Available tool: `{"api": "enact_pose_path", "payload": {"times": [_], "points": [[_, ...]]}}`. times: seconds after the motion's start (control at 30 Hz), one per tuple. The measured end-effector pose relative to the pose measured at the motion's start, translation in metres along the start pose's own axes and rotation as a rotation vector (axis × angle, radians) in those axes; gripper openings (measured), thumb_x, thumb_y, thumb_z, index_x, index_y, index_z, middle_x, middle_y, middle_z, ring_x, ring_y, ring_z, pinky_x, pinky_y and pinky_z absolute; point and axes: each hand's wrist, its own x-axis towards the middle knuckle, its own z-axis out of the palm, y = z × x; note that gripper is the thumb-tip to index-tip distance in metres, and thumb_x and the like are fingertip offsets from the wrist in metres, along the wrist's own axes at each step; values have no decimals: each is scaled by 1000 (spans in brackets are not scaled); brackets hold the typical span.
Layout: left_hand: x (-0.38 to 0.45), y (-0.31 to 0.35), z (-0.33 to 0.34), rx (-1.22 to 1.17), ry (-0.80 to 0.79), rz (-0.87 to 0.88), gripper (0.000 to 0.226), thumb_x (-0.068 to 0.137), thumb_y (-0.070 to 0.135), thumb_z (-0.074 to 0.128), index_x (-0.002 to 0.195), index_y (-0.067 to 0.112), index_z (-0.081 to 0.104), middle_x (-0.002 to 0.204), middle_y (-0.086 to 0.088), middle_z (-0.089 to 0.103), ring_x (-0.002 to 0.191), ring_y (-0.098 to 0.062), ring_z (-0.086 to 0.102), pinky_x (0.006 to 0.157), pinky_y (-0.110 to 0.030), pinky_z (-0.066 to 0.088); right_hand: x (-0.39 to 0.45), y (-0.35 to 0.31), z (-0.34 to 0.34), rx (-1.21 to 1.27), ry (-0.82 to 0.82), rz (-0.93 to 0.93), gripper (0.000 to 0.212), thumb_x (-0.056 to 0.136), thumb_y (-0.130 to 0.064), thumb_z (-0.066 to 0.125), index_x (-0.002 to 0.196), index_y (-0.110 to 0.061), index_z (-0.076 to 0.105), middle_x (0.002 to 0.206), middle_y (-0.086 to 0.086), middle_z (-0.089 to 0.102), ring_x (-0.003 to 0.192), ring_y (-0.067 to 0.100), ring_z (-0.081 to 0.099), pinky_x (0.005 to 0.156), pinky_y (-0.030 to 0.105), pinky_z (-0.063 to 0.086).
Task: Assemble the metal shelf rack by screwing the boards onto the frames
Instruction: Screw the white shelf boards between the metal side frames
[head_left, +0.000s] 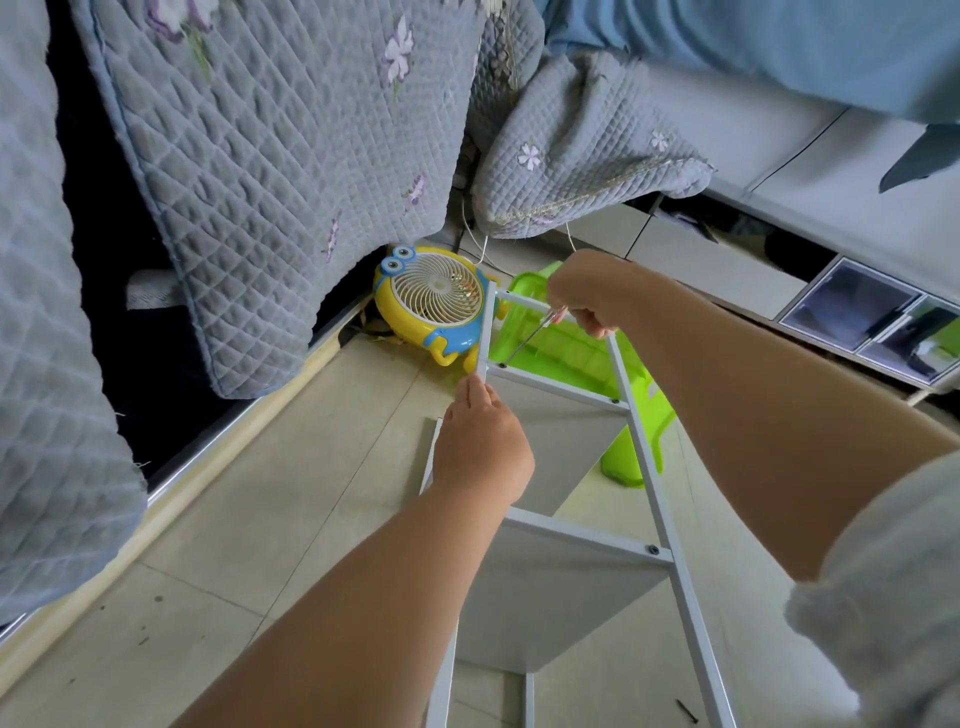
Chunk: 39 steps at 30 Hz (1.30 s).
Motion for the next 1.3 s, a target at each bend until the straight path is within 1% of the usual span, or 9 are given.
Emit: {"api": "enact_pose_path", "payload": {"times": [0.1, 0.17, 0.43, 0.53, 0.67, 0.83, 0.97, 1.1, 1.3], "points": [[0, 1, -1, 18, -1, 4, 52, 97, 10, 29, 145, -3, 13, 151, -9, 14, 136, -22, 25, 107, -31, 30, -4, 9, 5, 152, -3, 96, 21, 93, -2, 37, 101, 6, 55, 49, 2, 40, 37, 14, 34, 39, 16, 29], [0, 2, -3, 48, -17, 6, 51, 97, 11, 30, 144, -3, 16, 151, -10, 14, 137, -24, 25, 107, -33, 29, -4, 18, 9, 216, -18, 149, 24, 93, 1, 34, 87, 6, 57, 31, 0, 29, 24, 10, 23, 37, 11, 23], [-2, 5, -13, 149, -47, 16, 35, 98, 12, 30, 127, -2, 43, 137, -16, 37, 123, -31, 40, 77, -21, 36, -53, 135, 19, 252, 337, 103, 27, 87, -2, 44, 61, -2, 52, 41, 4, 47, 52, 20, 54, 48, 23, 39], [-12, 11, -18, 237, -65, 40, 39, 99, 23, 31, 127, -2, 42, 147, -15, 28, 127, -34, 37, 97, -37, 34, -94, 221, 69, 443, 457, 256, 23, 89, -5, 46, 86, 9, 65, 66, 22, 63, 48, 9, 55, 61, 32, 47], [-46, 42, 6, 370, -78, 283, 46, 99, 25, 31, 139, 3, 34, 153, -13, 19, 141, -24, 18, 111, -34, 17, -153, 305, 158, 518, 330, 484, 27, 89, -5, 51, 112, -1, 63, 96, 22, 68, 84, 36, 65, 82, 42, 51], [-79, 98, 56, 427, -133, 481, 47, 98, 31, 33, 136, 3, 35, 153, -12, 20, 143, -21, 13, 111, -34, 15, -213, 338, 261, 437, 129, 590, 5, 89, -13, 51, 86, -11, 55, 93, 20, 65, 86, 34, 59, 66, 30, 38], [-86, 123, 80, 546, -185, 424, 59, 95, 36, 38, 142, 2, 27, 155, -11, 14, 144, -20, 8, 115, -39, 1, -248, 344, 328, 367, -26, 652, 28, 88, -15, 46, 65, -20, 31, 84, 11, 57, 76, 25, 50, 62, 30, 33], [-81, 121, 86, 620, -190, 420, 58, 93, 33, 43, 138, -1, 32, 153, -13, 18, 143, -24, 10, 117, -38, 6, -250, 342, 347, 237, -65, 593, 9, 89, -15, 40, 84, -16, 47, 100, 8, 56, 95, 25, 52, 67, 29, 36], [-80, 120, 88, 671, -203, 432, 59, 94, 32, 43, 141, 0, 28, 155, -10, 14, 145, -22, 5, 118, -36, 4, -215, 357, 334, 158, 10, 517, 30, 93, -28, 40, 103, -5, 57, 111, 12, 56, 110, 28, 47, 83, 32, 42]]}}
